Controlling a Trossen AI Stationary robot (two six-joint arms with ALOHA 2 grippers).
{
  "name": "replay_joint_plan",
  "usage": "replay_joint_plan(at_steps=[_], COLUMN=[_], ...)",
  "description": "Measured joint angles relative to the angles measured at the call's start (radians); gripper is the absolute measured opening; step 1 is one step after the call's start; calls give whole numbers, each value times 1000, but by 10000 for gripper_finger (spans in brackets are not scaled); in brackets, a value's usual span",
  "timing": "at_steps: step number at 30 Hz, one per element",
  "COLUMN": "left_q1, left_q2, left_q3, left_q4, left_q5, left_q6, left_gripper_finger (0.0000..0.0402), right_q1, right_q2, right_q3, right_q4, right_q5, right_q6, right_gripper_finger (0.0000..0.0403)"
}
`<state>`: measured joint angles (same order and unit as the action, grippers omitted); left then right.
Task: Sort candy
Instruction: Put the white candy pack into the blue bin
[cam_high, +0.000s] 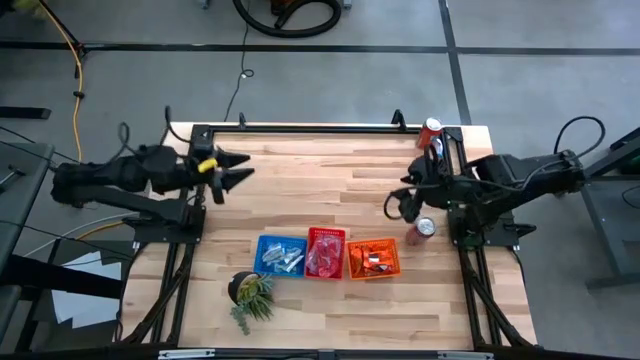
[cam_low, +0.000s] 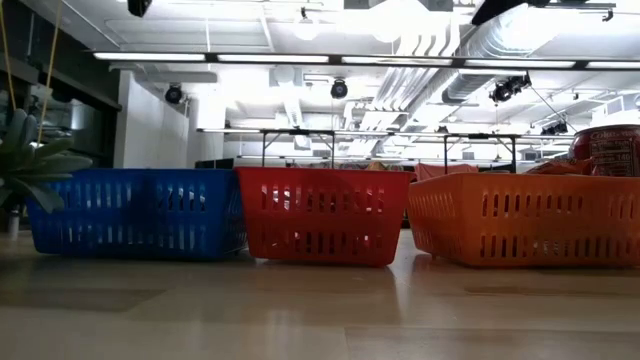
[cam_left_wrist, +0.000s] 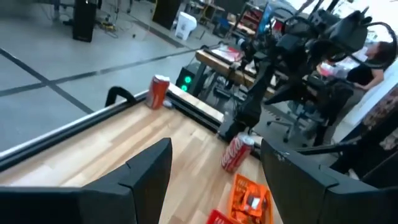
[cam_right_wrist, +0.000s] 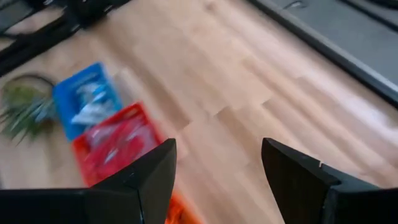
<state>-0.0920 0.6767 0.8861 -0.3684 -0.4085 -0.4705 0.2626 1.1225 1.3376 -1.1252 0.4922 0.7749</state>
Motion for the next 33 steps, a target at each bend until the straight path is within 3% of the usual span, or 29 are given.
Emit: replay_joint_plan(at_steps=[5,10,14,17,20,26,33], left_q1=[96,133,149,162,162,142,141], left_q2=[-49,-49,-50,-50,-45,8,-5], left_q3=[-5,-6,-6,-5,-5,-7,-87], left_q4=[-64,27,167,194,193,173,304], left_q5=[79,39,-40,-14,34,85,86], left_q6=[-30,46,50,57,10,58,96], left_gripper_finger=[232,232,232,232,232,232,232], right_q1=[-44,-89,-153,-250,-355,-544,-664], right_q2=[21,44,41,34,35,40,40], right_q3=[0,0,4,56,150,273,286], right_q4=[1,36,264,426,480,439,268], right_q5=[73,115,233,238,235,208,122], right_q6=[33,7,28,-122,-212,-328,-256], right_gripper_finger=[231,231,231,231,231,231,231])
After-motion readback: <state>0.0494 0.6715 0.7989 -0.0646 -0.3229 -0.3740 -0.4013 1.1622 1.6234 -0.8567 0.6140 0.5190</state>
